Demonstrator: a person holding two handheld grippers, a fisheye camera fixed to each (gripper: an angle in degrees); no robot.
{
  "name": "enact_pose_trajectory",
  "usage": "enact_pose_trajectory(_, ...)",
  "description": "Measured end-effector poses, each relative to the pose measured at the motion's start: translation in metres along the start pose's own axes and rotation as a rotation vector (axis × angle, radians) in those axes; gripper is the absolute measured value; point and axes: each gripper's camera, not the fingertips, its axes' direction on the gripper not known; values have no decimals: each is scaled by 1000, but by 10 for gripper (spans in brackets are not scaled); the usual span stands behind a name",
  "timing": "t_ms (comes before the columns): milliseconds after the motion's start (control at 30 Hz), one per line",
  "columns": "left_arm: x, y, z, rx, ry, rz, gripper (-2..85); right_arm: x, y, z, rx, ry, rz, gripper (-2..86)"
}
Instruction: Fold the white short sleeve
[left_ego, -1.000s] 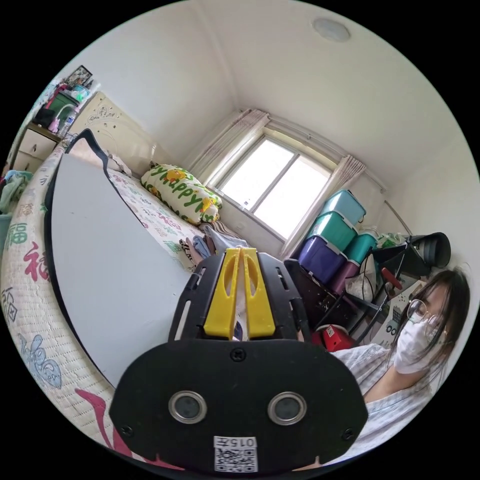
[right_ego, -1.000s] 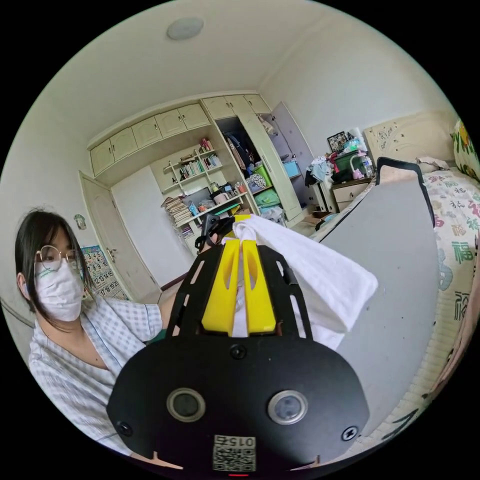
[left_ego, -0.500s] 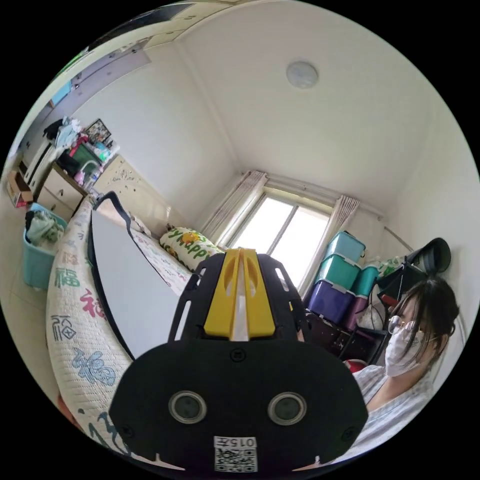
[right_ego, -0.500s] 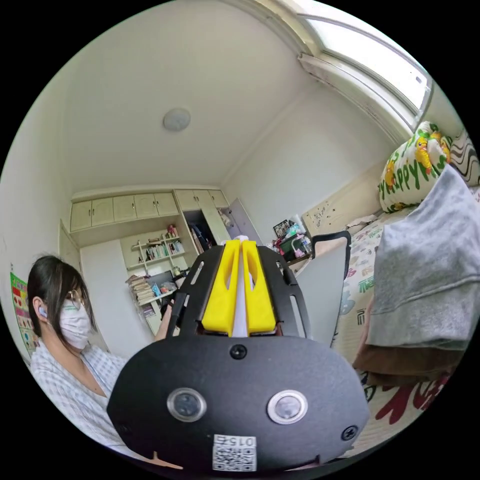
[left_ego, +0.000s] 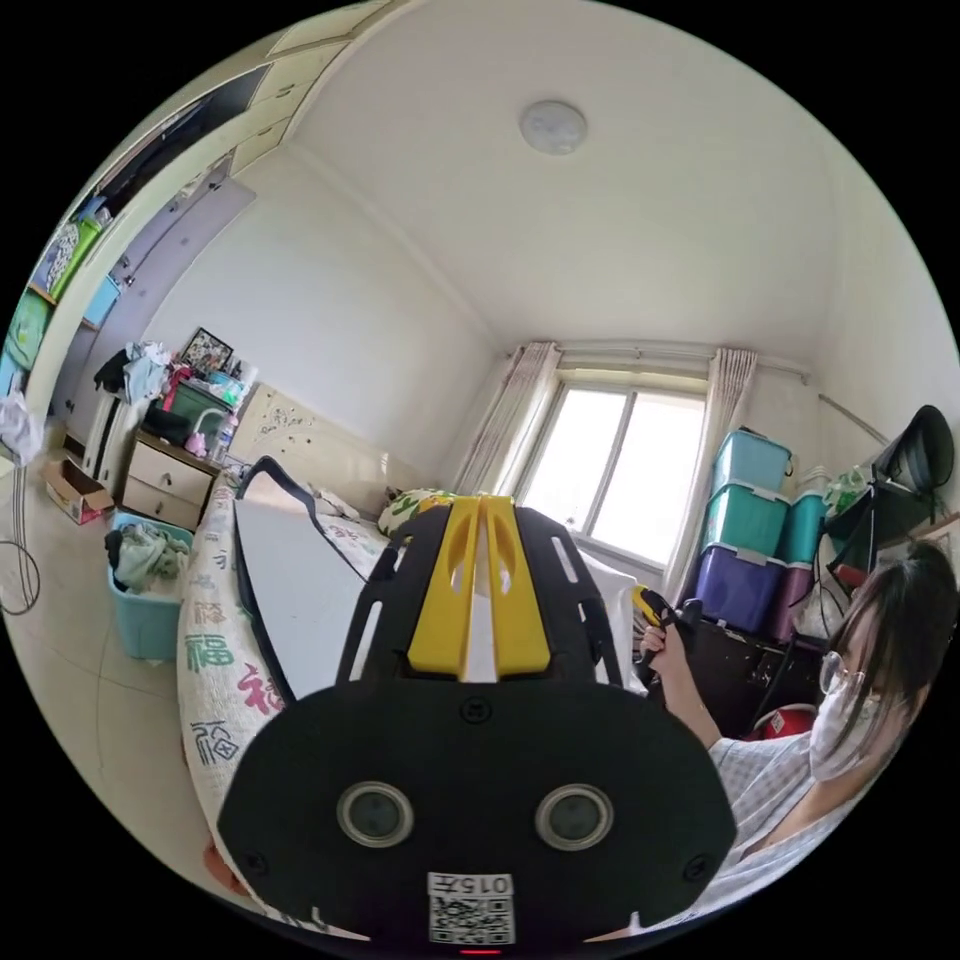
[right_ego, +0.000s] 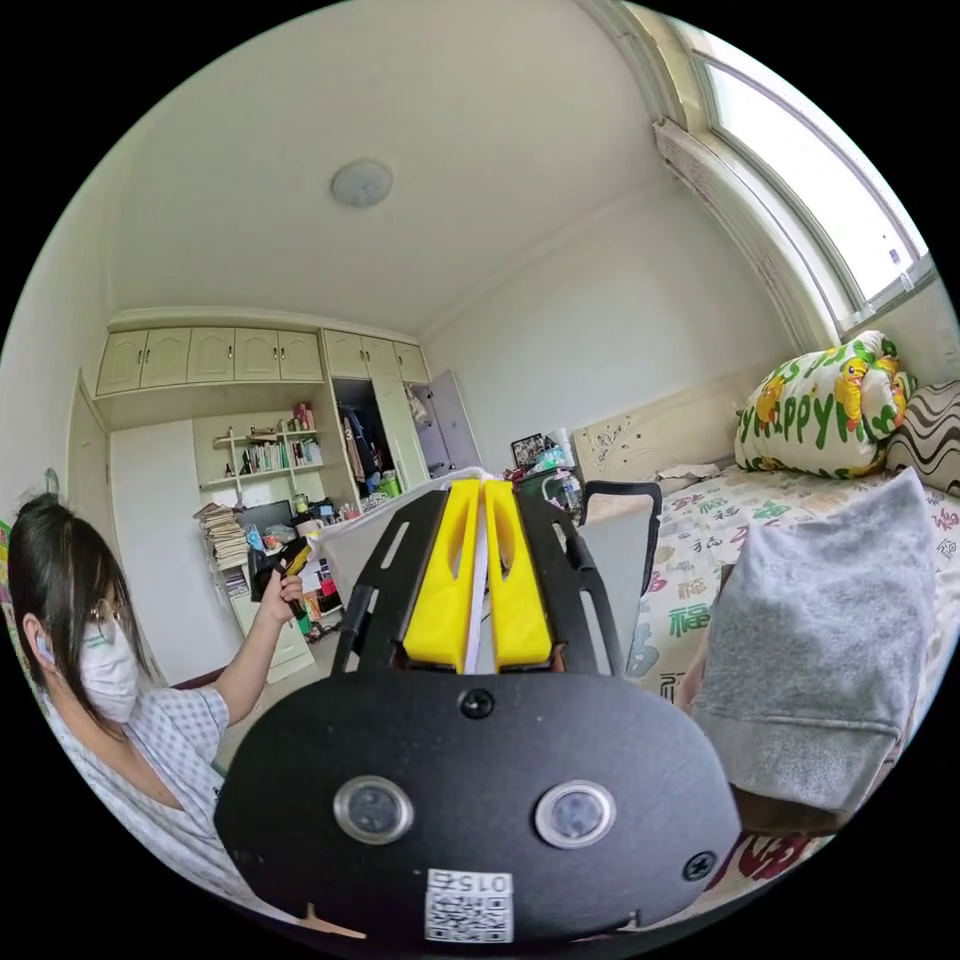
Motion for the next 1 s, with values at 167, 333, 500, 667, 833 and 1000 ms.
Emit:
enact_pose_trajectory(167, -24, -71, 78, -179, -339, -49, -8, -46, -15, 37, -125, -274, -123, -1)
enact_pose_trajectory(333, 3, -115, 158, -24, -312, -88, -9, -97, 10, 89, -315, -606, -197, -1)
enact_pose_trajectory(500, 158, -106, 309, -135, 208, 271, -8, -133, 79, 155, -524, -910, -174, -1)
enact_pose_trajectory(667, 229, 56, 431, -747, 654, 328, -4, -159, 164, 182, -761, -888, -216, 5)
enact_pose_trajectory(833, 205, 224, 456, -1269, 728, 296, 10, -175, 210, 177, -993, -843, -240, 41)
enact_pose_trajectory(1000, 112, 187, 359, -1077, 853, 56, 52, -160, 189, 138, -945, -748, -238, 62)
